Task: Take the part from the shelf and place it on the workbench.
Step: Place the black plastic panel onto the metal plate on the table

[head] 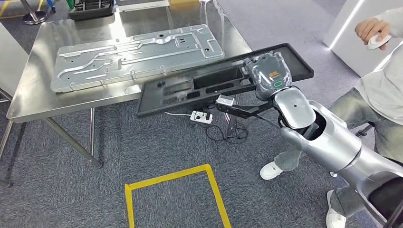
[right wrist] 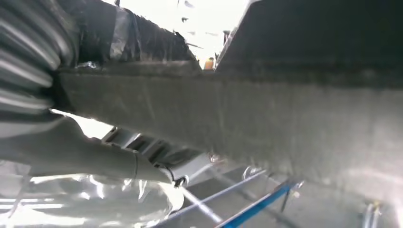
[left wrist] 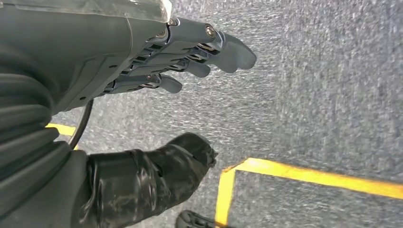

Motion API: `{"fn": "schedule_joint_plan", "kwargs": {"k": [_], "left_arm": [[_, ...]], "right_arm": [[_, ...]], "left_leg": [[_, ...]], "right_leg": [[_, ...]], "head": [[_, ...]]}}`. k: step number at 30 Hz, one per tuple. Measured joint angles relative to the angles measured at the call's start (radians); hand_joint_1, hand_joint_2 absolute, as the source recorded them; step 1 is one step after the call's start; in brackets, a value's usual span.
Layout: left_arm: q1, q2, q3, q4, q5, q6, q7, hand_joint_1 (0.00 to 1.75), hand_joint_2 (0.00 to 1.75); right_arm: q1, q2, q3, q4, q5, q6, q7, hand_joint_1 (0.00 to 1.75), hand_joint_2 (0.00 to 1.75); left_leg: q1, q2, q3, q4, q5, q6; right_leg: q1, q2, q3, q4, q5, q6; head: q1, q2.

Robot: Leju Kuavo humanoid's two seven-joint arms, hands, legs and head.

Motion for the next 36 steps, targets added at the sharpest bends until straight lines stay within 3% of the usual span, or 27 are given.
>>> {"fn": "schedule_joint_plan", "kwargs": {"k": [2,4,6,8,9,10,11,13,15,18,20,23,24,25,26,28,30,34,36], "left_arm": [[0.0,-0.001,0.0,0.0,0.0,0.008,0.002,0.0,1.75],[-0.001,-0.001,0.0,0.0,0.001,0.013,0.002,0.0,1.75],[-0.004,-0.002,0.0,0.0,0.001,0.014,0.002,0.0,1.75],[-0.005,-0.003,0.0,0.0,0.001,0.014,0.002,0.0,1.75],[-0.005,-0.004,0.0,0.0,0.001,0.015,0.002,0.0,1.75],[-0.004,-0.005,0.0,0.0,0.001,0.015,0.002,0.0,1.75],[-0.004,-0.006,0.0,0.0,0.001,0.015,0.002,0.0,1.75],[-0.005,-0.005,0.0,0.0,0.001,0.018,-0.001,0.0,1.75],[-0.007,-0.002,0.0,0.0,0.001,0.022,-0.005,0.0,1.75],[-0.007,-0.001,0.0,0.0,0.002,0.026,-0.007,0.0,1.75],[-0.005,-0.001,0.0,0.0,0.003,0.027,-0.007,0.0,1.75],[-0.005,-0.002,0.0,0.0,0.004,0.028,-0.005,0.0,1.75],[-0.004,-0.003,0.0,0.0,0.004,0.028,-0.005,0.0,1.75],[-0.004,-0.004,0.0,0.0,0.004,0.028,-0.004,0.0,1.75],[-0.003,-0.005,0.0,0.0,0.004,0.028,-0.004,0.0,1.75],[-0.003,-0.005,0.0,0.0,0.004,0.027,-0.005,0.0,1.75],[-0.003,-0.006,0.0,0.0,0.004,0.027,-0.006,0.0,1.75],[-0.002,-0.005,0.0,0.0,0.001,0.021,-0.007,0.0,1.75],[-0.003,-0.004,0.0,0.0,0.001,0.014,-0.008,0.0,1.75]], "right_arm": [[0.013,-0.004,-0.017,-0.007,0.005,-0.012,0.005,1.75,1.75],[0.021,-0.006,-0.031,-0.014,0.008,-0.015,0.006,1.75,1.75],[0.025,-0.008,-0.042,-0.02,0.01,-0.015,0.006,1.75,1.75],[0.03,-0.009,-0.049,-0.024,0.011,-0.015,0.006,1.75,1.75],[0.033,-0.009,-0.051,-0.025,0.011,-0.016,0.006,1.75,1.75],[0.036,-0.009,-0.054,-0.027,0.012,-0.016,0.006,1.75,1.75],[0.039,-0.009,-0.057,-0.027,0.014,-0.018,0.008,1.75,1.75],[0.046,-0.009,-0.067,-0.031,0.023,-0.031,0.013,1.75,1.75],[0.056,-0.01,-0.085,-0.037,0.035,-0.056,0.021,1.75,1.75],[0.077,-0.013,-0.127,-0.05,0.055,-0.099,0.028,1.75,1.75],[0.092,-0.017,-0.158,-0.061,0.067,-0.124,0.029,1.75,1.75],[0.113,-0.022,-0.197,-0.077,0.079,-0.151,0.033,1.75,1.75],[0.122,-0.022,-0.208,-0.082,0.081,-0.156,0.035,1.75,1.75],[0.13,-0.022,-0.219,-0.087,0.083,-0.16,0.035,1.75,1.75],[0.136,-0.023,-0.229,-0.093,0.084,-0.162,0.036,1.75,1.75],[0.14,-0.025,-0.252,-0.104,0.085,-0.163,0.036,1.75,1.75],[0.142,-0.028,-0.279,-0.118,0.085,-0.167,0.036,1.75,1.75],[0.15,-0.03,-0.322,-0.137,0.087,-0.171,0.038,1.75,1.75],[0.152,-0.031,-0.335,-0.145,0.089,-0.173,0.04,1.75,1.75]], "left_leg": [[-0.003,0.0,-0.008,0.008,-0.006,-0.008],[-0.004,0.001,-0.023,0.035,-0.012,-0.018],[0.002,0.003,-0.075,0.128,-0.046,-0.032],[0.009,0.003,-0.148,0.248,-0.098,-0.044],[0.012,0.003,-0.173,0.282,-0.109,-0.047],[0.013,0.003,-0.181,0.282,-0.101,-0.047],[0.013,0.003,-0.169,0.244,-0.073,-0.044],[0.009,0.004,-0.11,0.107,0.0,-0.029],[0.0,0.003,-0.07,0.018,0.026,-0.015],[-0.004,0.002,-0.056,-0.006,0.041,-0.001],[0.001,0.004,-0.042,-0.029,0.06,0.007],[0.002,0.006,-0.038,-0.04,0.07,0.012],[0.001,0.006,-0.039,-0.038,0.069,0.012],[0.001,0.006,-0.04,-0.036,0.068,0.012],[0.001,0.006,-0.042,-0.031,0.066,0.012],[0.001,0.005,-0.047,-0.014,0.058,0.006],[-0.003,0.003,-0.057,0.006,0.048,-0.002],[-0.005,0.002,-0.067,0.02,0.039,-0.017],[-0.001,0.003,-0.091,0.074,0.003,-0.033]], "right_leg": [[0.001,0.0,-0.003,-0.001,0.002,-0.02],[-0.004,0.001,0.0,-0.004,0.006,-0.029],[-0.008,0.001,0.004,-0.008,0.005,-0.033],[-0.009,0.001,0.005,-0.008,0.002,-0.036],[-0.009,0.001,0.006,-0.008,0.001,-0.037],[-0.008,0.002,0.007,-0.008,0.0,-0.037],[-0.007,0.002,0.008,-0.008,-0.001,-0.037],[-0.005,0.003,0.013,-0.009,-0.001,-0.036],[-0.005,0.003,0.015,-0.011,0.0,-0.029],[-0.008,0.003,0.021,-0.019,0.0,-0.008],[-0.007,0.002,0.014,0.008,-0.025,0.001],[-0.005,0.002,-0.055,0.173,-0.12,0.005],[-0.004,0.002,-0.075,0.221,-0.138,0.007],[-0.004,0.001,-0.08,0.238,-0.139,0.009],[-0.005,0.001,-0.066,0.217,-0.121,0.01],[-0.006,0.001,0.001,0.095,-0.066,0.01],[-0.004,0.001,0.049,0.005,-0.04,0.004],[-0.004,0.002,0.054,-0.01,-0.037,-0.015],[-0.01,0.001,0.055,-0.014,-0.034,-0.023]], "head": [[0.001,0.0],[0.0,0.0],[-0.001,0.0],[-0.001,0.0],[-0.001,0.0],[-0.001,0.0],[-0.001,0.0],[0.0,0.0],[0.0,0.0],[-0.001,0.0],[0.002,0.0],[0.004,0.0],[0.004,0.0],[0.003,0.0],[0.004,0.0],[0.004,0.0],[0.003,0.0],[0.002,0.0],[0.0,0.0]]}}
